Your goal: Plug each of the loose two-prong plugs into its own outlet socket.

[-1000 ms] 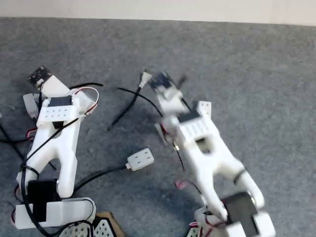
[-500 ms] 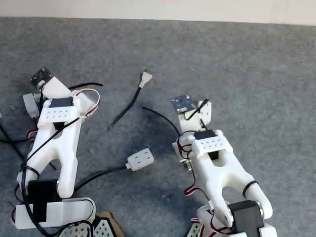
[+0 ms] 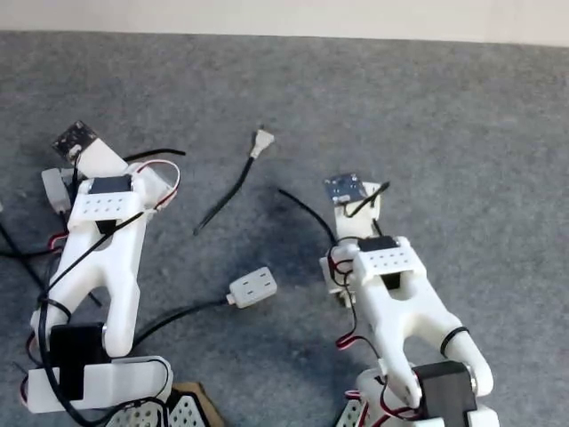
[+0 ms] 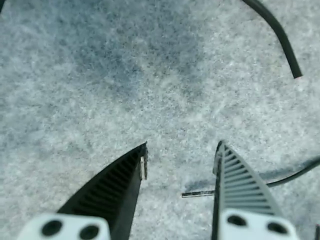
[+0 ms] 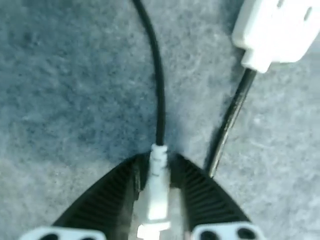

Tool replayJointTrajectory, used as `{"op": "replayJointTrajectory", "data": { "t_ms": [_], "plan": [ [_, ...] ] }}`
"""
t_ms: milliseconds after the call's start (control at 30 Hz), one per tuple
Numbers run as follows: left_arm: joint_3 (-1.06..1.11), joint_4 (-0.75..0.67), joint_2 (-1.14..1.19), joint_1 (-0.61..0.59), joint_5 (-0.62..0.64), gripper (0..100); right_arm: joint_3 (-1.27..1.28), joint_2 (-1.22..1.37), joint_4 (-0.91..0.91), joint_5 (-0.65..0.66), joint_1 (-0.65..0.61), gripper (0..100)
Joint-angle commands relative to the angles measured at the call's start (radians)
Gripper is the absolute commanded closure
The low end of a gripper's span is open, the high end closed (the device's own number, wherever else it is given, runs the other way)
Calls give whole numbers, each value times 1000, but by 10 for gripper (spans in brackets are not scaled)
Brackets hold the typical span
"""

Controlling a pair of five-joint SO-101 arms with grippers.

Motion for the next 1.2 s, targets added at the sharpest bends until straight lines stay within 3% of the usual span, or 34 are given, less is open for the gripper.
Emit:
{"op": "replayJointTrajectory", "data": {
  "t_ms": [0,167,300,533,633,800,967,1167],
  "plan": [
    [-5,-11,-35,16,3,768,1,-27,-10,-9,8,865],
    [-5,-11,-35,16,3,768,2,-27,-12,-8,8,879],
    [-5,-11,-35,16,3,768,8,-27,-58,-8,8,995],
    [-7,-9,-35,16,-2,768,-1,-54,-58,-11,7,993],
    [-16,-5,-45,48,-112,769,1,-186,-54,-60,2,993],
    [-157,226,-38,125,-230,769,7,-618,51,-72,2,993],
    [-308,463,-48,277,-437,766,8,-1030,142,-101,2,993],
    [-288,516,-251,441,-468,764,82,-1096,151,-127,2,993]
  ]
}}
